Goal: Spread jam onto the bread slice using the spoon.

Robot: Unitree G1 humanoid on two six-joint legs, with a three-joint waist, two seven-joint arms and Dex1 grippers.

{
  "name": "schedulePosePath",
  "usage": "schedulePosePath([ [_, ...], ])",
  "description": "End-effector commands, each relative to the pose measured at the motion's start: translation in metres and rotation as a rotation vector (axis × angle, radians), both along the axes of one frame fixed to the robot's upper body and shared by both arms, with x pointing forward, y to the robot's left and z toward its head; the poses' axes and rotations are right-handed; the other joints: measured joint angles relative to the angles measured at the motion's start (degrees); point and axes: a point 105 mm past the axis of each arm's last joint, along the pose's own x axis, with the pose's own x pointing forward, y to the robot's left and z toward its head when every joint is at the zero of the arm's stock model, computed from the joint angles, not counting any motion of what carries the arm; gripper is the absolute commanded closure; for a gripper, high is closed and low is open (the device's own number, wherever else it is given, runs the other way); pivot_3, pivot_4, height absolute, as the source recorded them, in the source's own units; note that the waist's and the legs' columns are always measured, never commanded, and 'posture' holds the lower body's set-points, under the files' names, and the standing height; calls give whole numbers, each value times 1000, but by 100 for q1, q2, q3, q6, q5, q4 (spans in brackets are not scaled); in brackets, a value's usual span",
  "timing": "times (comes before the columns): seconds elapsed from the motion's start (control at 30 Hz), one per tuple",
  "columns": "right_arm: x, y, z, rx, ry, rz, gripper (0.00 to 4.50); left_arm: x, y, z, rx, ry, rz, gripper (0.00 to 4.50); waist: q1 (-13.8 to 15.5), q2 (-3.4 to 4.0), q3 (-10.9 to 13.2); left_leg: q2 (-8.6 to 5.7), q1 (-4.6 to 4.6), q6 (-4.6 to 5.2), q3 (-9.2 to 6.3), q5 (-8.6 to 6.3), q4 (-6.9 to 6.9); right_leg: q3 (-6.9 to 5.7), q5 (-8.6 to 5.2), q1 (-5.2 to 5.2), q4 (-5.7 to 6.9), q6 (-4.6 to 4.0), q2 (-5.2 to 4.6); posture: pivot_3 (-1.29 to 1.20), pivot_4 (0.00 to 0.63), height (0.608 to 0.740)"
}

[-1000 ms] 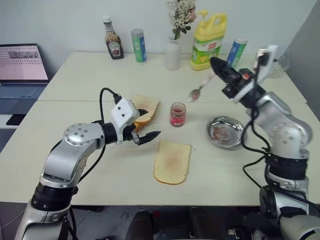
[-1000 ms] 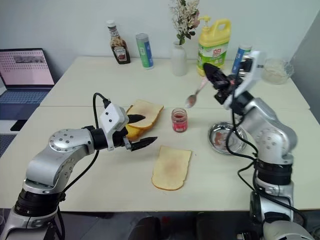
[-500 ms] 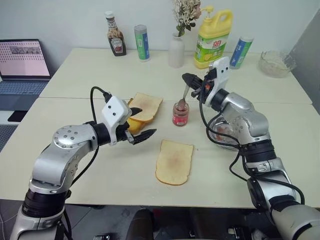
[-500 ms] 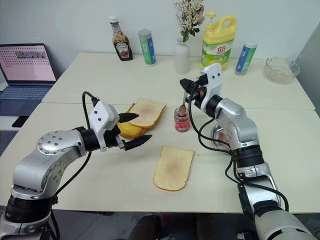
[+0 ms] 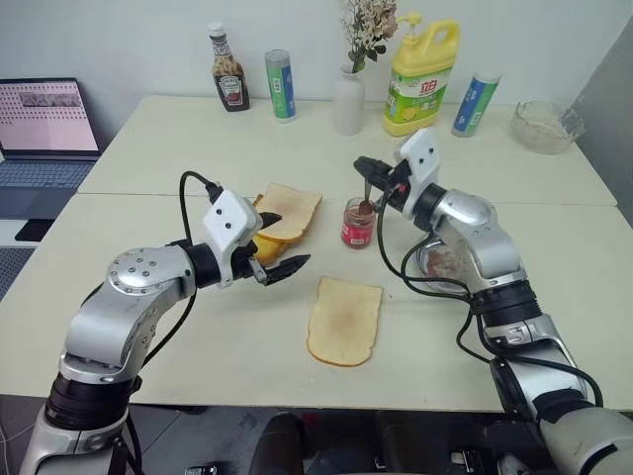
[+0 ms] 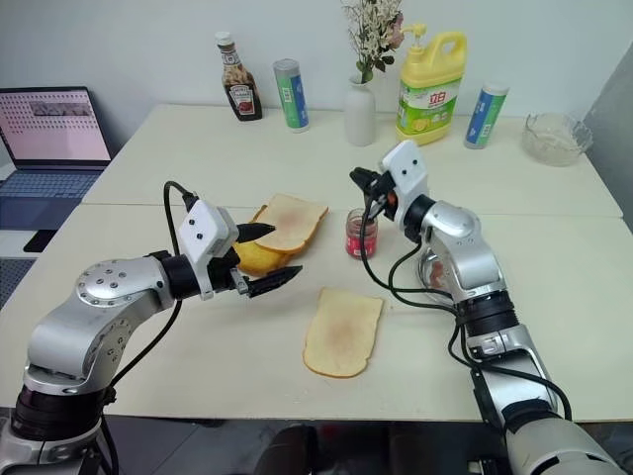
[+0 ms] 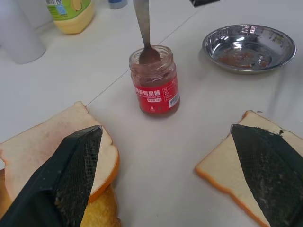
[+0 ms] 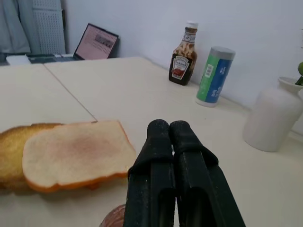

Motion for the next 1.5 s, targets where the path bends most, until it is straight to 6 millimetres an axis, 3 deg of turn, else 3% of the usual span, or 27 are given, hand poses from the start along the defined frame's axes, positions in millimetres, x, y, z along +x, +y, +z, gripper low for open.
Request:
schedulePosePath([
  [0.03, -8, 5, 4, -44, -70, 31, 4488, -3, -6, 10, 11, -52, -33, 0, 0, 0, 0, 0, 0, 0, 0, 0, 1, 1, 0, 0, 0, 0, 0, 0, 150, 740],
  [0.17, -7, 5, -3, -39, -44, 22, 4488, -2, -8, 10, 13, -53, -36, 0, -1, 0, 0, 0, 1, 0, 0, 0, 4, 1, 0, 0, 5, 0, 0, 0, 150, 740],
  [0.3, 0, -1, -6, 76, 60, -31, 4488, -2, -9, 9, 18, -54, -39, 0, -2, 0, 0, 0, 5, 0, 0, 0, 5, 2, 0, 0, 15, 0, 0, 0, 150, 740],
  [0.87, 11, -14, 13, 445, 335, -112, 4488, 0, -9, 3, 32, -55, -37, 0, -11, -1, 0, 0, 15, -2, 0, 1, 12, 3, -1, 0, 42, -1, 2, 0, 150, 740],
  [1.5, 15, -27, 19, 639, 479, -156, 4488, 4, -5, 1, 44, -59, -31, 0, -14, 0, 0, 0, 14, -2, 1, 1, 11, 3, -1, 0, 42, -1, 2, 0, 150, 740],
])
